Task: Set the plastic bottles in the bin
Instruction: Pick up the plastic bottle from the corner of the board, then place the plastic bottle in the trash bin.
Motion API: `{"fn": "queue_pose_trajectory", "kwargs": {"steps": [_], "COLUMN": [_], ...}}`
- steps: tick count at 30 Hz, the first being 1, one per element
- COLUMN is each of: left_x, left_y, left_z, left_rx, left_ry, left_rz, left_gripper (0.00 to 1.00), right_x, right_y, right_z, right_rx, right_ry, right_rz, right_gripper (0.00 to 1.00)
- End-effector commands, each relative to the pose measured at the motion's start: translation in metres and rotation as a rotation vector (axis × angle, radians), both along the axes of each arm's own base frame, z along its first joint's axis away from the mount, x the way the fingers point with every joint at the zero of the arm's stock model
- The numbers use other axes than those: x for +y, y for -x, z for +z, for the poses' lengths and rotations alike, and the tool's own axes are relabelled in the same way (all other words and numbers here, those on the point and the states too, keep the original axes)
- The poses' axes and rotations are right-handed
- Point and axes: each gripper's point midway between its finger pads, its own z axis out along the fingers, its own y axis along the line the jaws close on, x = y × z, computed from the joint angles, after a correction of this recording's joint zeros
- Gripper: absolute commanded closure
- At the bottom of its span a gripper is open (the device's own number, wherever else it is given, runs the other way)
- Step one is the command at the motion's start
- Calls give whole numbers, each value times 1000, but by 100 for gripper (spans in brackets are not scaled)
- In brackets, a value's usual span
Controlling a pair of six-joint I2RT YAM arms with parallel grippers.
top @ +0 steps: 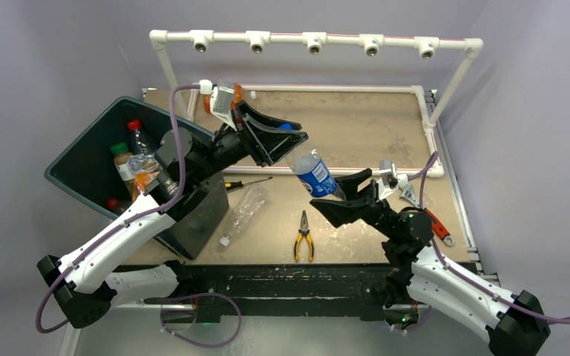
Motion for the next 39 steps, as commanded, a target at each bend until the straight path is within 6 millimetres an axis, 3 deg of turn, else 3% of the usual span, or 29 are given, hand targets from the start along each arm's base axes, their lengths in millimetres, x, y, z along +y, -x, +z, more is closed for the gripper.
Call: {"fn": "queue_pose_trajectory", "kwargs": {"steps": [1, 3, 5, 8, 10, 12, 19, 22, 26, 29, 35, 39], "left_x": [2, 2, 3, 7, 16, 29, 107, 135, 157, 185, 232, 256], "left_y": [11, 11, 11, 8, 1, -4, -26, -37, -67, -85, -81, -80], "left_z": [20, 22, 24, 28, 34, 46, 103, 112, 102, 97, 109, 98], "left_rx": [-51, -55, -60, -60, -72, -95, -160, -167, -142, -117, -100, -65], "left_ry": [56, 58, 57, 43, 19, -11, -128, -202, -353, -481, -514, -604], "left_rz": [-37, -38, -33, 3, 72, 160, 567, 723, 926, 1119, 1355, 1498], "left_gripper": [79, 95, 100, 100, 100, 100, 100, 100, 100, 100, 100, 100], "right_x": [-5, -5, -5, -3, -3, -4, -14, -19, -23, -27, -32, -28], "right_y": [10, 10, 10, 9, 9, 8, 6, 10, 9, 8, 8, 2], "right_z": [22, 22, 21, 20, 24, 27, 38, 38, 32, 28, 25, 20], "right_rx": [-61, -59, -49, -26, -23, -23, -38, -43, -30, -22, -22, -15], "right_ry": [-51, -49, -42, -22, -3, 34, 161, 183, 204, 209, 206, 215], "right_rz": [12, 13, 15, 19, 14, -3, -90, -102, -123, -143, -169, -173], "right_gripper": [64, 63, 53, 18, 2, 1, 1, 1, 1, 1, 1, 1]}}
